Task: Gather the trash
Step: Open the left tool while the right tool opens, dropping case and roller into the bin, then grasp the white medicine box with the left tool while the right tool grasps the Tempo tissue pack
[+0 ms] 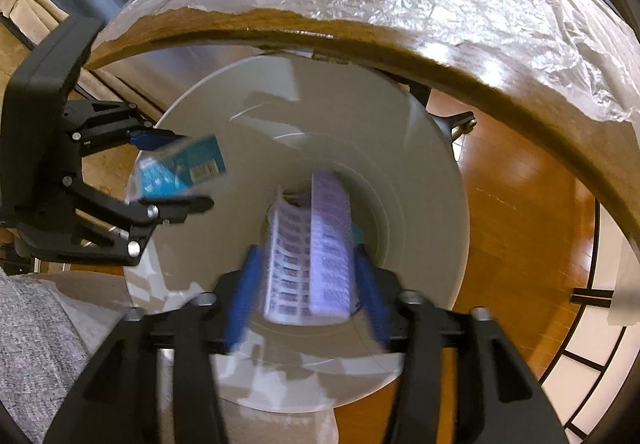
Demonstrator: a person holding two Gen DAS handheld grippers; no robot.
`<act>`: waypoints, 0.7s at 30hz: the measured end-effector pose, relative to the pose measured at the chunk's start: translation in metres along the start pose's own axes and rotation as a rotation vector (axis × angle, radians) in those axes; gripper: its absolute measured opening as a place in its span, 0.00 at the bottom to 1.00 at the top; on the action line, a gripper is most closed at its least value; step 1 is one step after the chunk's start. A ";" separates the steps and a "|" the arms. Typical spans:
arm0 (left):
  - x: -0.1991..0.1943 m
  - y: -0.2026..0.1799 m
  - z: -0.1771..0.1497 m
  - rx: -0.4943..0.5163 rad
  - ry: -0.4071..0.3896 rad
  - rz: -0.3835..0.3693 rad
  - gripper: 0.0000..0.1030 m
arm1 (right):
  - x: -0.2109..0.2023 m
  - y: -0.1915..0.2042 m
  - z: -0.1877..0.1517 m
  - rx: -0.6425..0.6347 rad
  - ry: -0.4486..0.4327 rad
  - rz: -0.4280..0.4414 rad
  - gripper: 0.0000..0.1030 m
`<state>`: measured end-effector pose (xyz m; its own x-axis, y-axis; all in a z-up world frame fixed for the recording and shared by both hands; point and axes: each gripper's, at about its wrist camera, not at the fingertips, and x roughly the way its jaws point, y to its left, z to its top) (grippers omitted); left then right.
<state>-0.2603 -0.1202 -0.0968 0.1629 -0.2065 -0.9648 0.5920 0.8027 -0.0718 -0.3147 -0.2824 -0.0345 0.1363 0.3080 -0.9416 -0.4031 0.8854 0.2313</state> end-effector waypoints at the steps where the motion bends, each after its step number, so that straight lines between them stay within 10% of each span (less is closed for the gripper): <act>1: -0.003 0.000 0.000 0.001 -0.015 0.000 0.83 | -0.005 -0.001 0.000 0.007 -0.023 0.001 0.85; 10: -0.072 0.005 0.002 -0.013 -0.199 -0.050 0.83 | -0.071 0.000 0.013 0.005 -0.216 -0.067 0.89; 12: -0.097 0.004 0.012 0.002 -0.280 -0.066 0.97 | -0.088 0.000 0.021 0.008 -0.279 -0.112 0.94; 21: -0.147 0.023 0.070 0.133 -0.543 0.157 0.98 | -0.100 -0.059 0.091 0.179 -0.390 -0.265 0.96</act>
<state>-0.2154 -0.1111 0.0606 0.6173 -0.3762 -0.6910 0.6165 0.7769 0.1278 -0.2220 -0.3333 0.0686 0.5547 0.1418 -0.8199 -0.1523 0.9860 0.0675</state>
